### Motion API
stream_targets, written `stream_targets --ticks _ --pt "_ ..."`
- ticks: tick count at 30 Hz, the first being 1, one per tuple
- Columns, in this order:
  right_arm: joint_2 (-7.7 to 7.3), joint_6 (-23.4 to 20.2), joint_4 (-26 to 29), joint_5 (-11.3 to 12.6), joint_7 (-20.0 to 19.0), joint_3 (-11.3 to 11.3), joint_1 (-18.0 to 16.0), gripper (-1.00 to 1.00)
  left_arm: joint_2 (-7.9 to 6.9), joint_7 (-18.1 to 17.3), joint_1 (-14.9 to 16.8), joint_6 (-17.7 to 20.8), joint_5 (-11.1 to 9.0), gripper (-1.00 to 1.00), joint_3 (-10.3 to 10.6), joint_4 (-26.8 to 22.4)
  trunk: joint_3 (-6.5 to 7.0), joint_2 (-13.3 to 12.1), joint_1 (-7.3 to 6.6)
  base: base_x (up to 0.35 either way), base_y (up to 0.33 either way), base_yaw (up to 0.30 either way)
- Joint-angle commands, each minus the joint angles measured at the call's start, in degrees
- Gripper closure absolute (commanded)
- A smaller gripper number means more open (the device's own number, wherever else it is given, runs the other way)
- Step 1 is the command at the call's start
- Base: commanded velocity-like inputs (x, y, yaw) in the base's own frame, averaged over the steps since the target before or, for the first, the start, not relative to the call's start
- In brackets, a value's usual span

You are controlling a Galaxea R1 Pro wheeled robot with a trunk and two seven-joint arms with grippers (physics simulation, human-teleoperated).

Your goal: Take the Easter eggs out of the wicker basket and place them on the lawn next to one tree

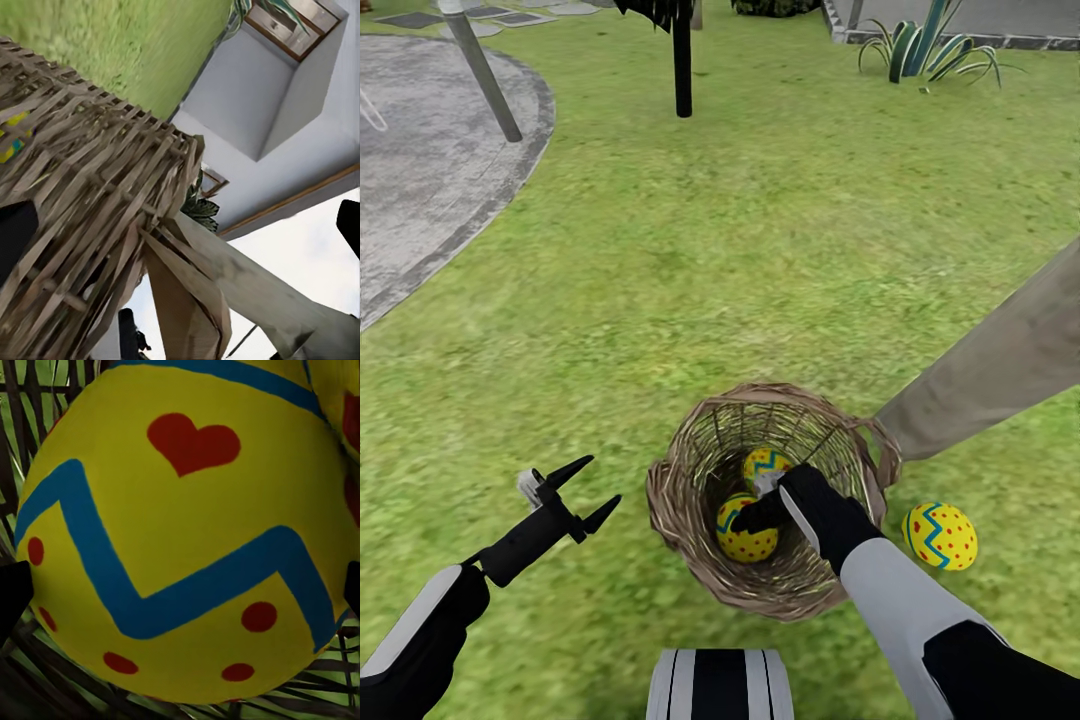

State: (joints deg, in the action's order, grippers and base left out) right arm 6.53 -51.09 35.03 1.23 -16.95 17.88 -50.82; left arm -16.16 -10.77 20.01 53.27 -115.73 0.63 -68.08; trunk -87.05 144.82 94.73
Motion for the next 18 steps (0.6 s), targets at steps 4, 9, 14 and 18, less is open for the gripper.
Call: stream_targets --ticks 4,9,14,18 --pt "0.05 -0.2 -2.0 -0.4 0.1 0.2 0.0 1.0 -0.01 -0.5 0.0 0.1 0.4 -1.0 0.1 0.0 0.4 0.0 -0.05 0.0 0.0 0.0" --pt "0.07 -0.2 -2.0 -0.4 0.1 0.2 0.0 1.0 -0.01 -0.5 0.0 0.1 0.4 -1.0 0.1 0.0 0.62 0.0 -0.07 0.0 0.0 0.0" --pt "0.14 -0.2 -2.0 -0.4 0.1 0.2 0.0 1.0 -0.01 -0.5 0.0 0.1 0.4 -1.0 0.1 0.0 0.85 0.0 -0.1 0.0 0.0 0.0" --pt "0.15 -0.2 -2.1 -0.4 0.1 0.3 0.1 1.0 -0.01 -0.5 0.0 0.1 0.4 -1.0 0.1 0.0 1.73 -0.1 -0.2 0.0 0.0 0.0"
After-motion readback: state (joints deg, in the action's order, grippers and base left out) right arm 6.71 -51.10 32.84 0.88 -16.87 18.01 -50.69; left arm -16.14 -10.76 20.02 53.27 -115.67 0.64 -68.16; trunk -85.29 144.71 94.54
